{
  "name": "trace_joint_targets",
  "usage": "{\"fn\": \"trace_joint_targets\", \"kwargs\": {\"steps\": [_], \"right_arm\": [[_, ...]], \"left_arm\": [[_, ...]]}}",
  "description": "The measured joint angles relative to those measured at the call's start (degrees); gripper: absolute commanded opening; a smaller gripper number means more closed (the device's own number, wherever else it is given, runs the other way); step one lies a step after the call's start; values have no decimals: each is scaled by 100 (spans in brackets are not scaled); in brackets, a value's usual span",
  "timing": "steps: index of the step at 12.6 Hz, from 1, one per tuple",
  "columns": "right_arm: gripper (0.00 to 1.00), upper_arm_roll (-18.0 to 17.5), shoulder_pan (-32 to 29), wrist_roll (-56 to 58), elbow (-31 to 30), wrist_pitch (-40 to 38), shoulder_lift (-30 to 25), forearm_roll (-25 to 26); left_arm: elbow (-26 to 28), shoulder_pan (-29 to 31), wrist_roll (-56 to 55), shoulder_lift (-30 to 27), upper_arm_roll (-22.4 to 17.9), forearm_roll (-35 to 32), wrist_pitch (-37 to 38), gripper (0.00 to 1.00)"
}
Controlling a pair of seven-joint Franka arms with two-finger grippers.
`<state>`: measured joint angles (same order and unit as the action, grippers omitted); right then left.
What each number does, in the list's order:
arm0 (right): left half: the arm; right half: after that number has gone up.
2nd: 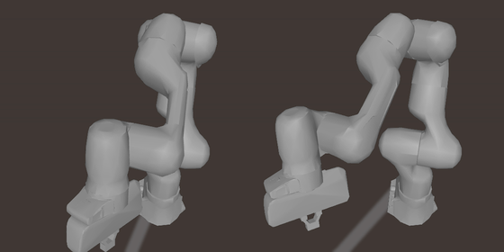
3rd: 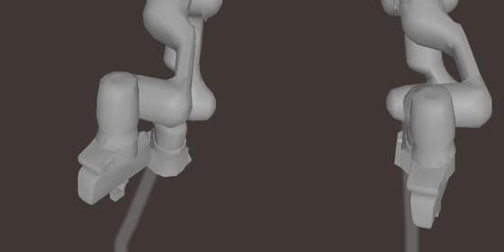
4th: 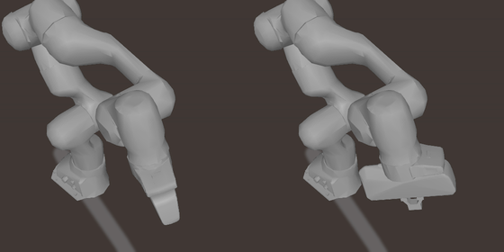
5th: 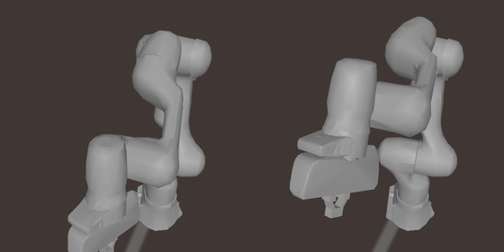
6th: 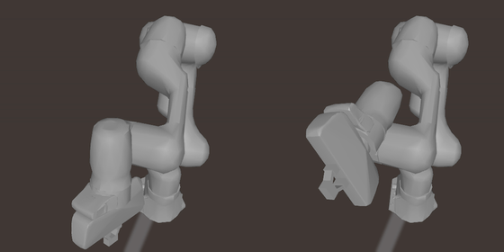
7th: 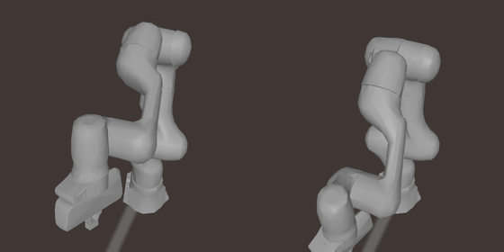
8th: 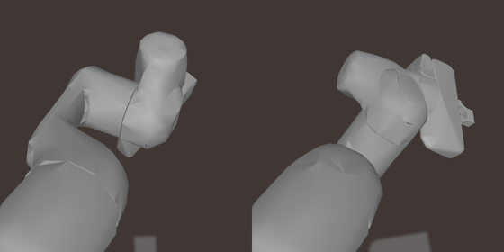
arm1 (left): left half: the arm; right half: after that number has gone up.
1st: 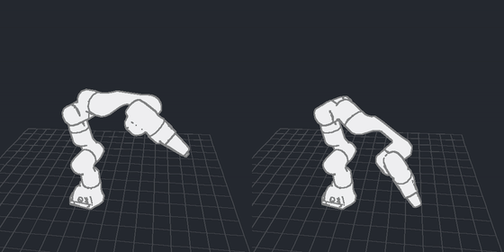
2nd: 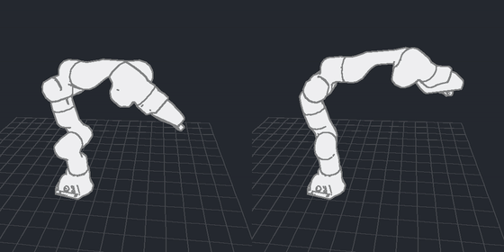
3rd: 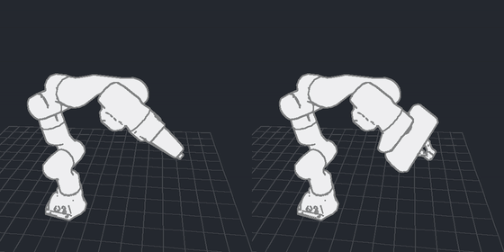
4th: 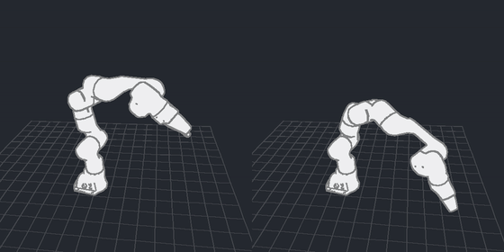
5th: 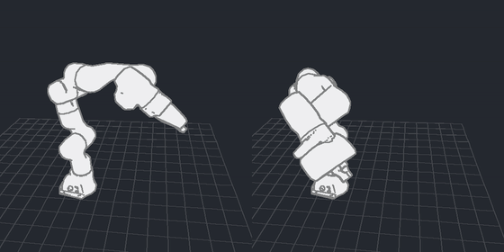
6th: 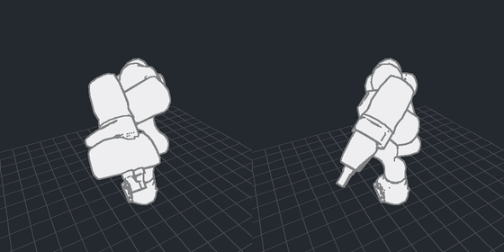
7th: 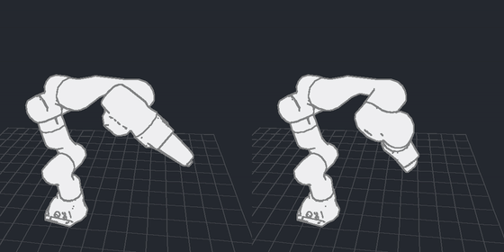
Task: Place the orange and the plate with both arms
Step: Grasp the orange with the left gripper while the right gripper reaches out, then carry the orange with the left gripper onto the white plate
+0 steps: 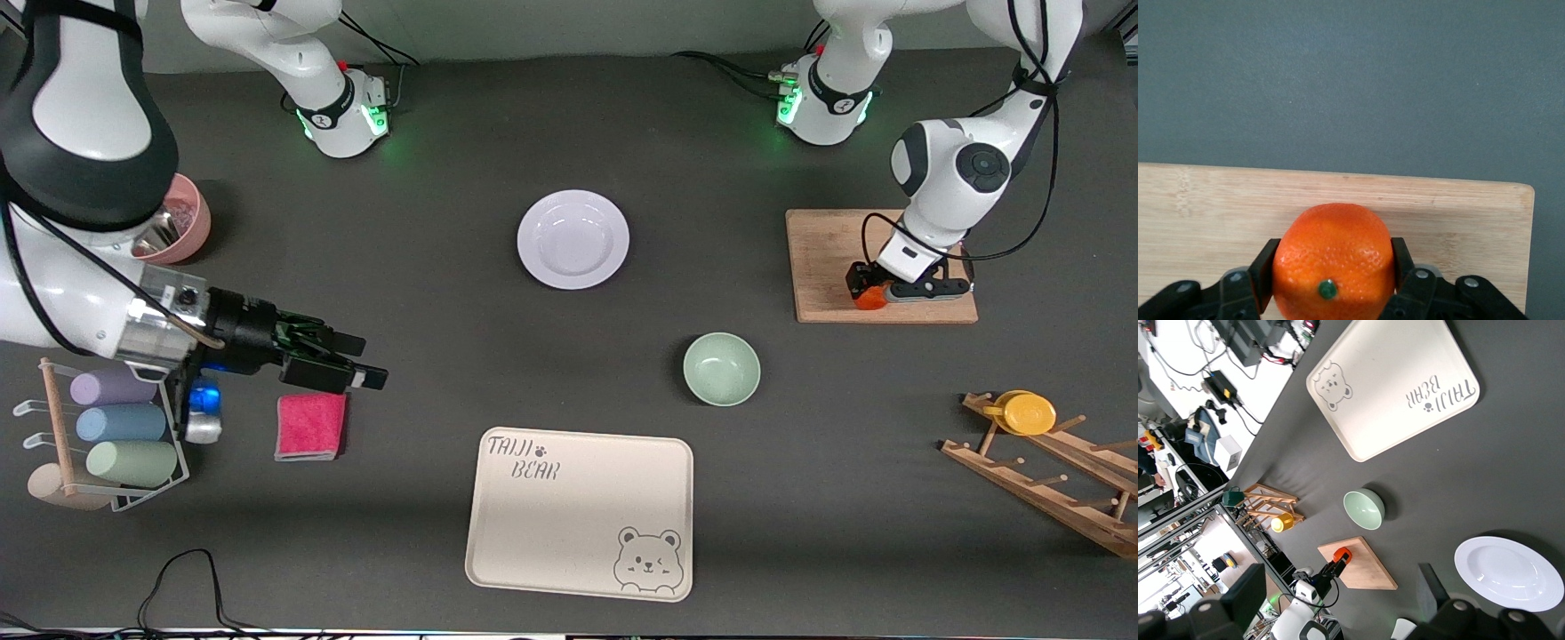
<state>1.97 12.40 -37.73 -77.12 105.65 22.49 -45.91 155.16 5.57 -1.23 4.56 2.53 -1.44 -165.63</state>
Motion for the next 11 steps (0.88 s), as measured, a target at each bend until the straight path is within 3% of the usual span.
{"fn": "trace_joint_targets", "kwargs": {"steps": [1,3,7,9,11], "right_arm": [[100,0,0,8,-4,0,65,-6],[100,3,-4,36,-11,0,126,-10],[100,32,-34,644,-52,-2,398,-211],[100,71,-68,1280,-215,-1,577,-729],[100,93,-228,2218,-586,-5,684,-1388]], "left_arm": [[-116,0,0,-121,10,0,331,0],[-643,-49,0,-631,51,39,1745,0],[-2620,-863,-521,-1538,99,725,5171,0],[-3330,-1539,-1454,-1620,127,818,5912,0],[-3605,-2476,-2776,-1522,159,852,5917,0]]}}
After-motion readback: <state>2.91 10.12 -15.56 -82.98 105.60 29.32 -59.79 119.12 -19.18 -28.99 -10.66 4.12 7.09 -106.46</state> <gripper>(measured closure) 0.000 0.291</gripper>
